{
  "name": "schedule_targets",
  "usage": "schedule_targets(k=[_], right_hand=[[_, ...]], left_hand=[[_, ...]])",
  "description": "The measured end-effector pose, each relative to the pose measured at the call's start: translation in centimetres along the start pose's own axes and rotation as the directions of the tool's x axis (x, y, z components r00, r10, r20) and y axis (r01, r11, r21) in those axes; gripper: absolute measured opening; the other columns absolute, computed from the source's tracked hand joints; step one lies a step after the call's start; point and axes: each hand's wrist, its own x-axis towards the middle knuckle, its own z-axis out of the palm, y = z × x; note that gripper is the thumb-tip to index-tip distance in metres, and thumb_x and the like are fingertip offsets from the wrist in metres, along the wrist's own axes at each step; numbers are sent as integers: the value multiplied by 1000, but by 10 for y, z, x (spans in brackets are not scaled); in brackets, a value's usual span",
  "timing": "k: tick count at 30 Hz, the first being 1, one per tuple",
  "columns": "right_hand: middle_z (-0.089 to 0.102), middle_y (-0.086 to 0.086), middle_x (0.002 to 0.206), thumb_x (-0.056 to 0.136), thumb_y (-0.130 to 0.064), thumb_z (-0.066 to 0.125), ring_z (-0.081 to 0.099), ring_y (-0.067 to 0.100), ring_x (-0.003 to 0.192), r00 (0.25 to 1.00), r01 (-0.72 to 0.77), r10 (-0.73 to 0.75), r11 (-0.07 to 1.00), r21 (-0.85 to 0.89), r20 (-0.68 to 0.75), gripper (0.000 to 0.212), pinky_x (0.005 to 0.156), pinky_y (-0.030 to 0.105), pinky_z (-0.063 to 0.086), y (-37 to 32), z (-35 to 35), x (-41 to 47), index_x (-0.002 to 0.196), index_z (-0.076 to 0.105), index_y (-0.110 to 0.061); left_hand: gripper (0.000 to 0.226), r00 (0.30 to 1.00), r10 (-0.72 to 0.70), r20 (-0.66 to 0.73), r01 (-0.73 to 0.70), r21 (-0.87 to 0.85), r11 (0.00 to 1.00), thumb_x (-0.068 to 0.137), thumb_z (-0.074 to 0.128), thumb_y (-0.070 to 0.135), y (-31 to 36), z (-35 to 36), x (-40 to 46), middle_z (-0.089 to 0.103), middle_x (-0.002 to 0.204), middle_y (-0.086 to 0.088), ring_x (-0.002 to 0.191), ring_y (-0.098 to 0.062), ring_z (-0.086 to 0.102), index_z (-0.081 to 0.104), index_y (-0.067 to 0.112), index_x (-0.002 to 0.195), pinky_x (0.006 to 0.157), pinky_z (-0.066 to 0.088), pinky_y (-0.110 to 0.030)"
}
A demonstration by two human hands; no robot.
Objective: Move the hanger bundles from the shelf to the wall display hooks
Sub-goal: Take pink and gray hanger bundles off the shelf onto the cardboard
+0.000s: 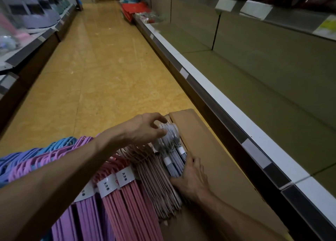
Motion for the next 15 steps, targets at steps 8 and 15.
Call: schedule_targets(k=[8, 15], right_hand=[[25, 9, 152, 74, -58, 70, 32, 31, 135, 990, -126, 128, 991, 36, -66, 112, 107, 49, 34, -6, 0, 8, 153, -1, -24], [49, 4, 136, 80, -46, 69, 49, 26, 123, 973, -142, 153, 987, 71, -171, 84, 99, 47, 45, -3, 1, 12, 144, 20, -24]], left_hand=[[41, 997, 70, -21, -73, -207, 976, 98, 58, 23, 0, 15, 11, 54, 142, -2, 125, -13, 53, 50, 23, 138, 99, 44, -25], [42, 995, 91, -34, -96, -255, 962, 97, 59, 27, 8, 19, 23, 55, 141, -2, 122, -15, 55, 49, 23, 138, 92, 46, -25]])
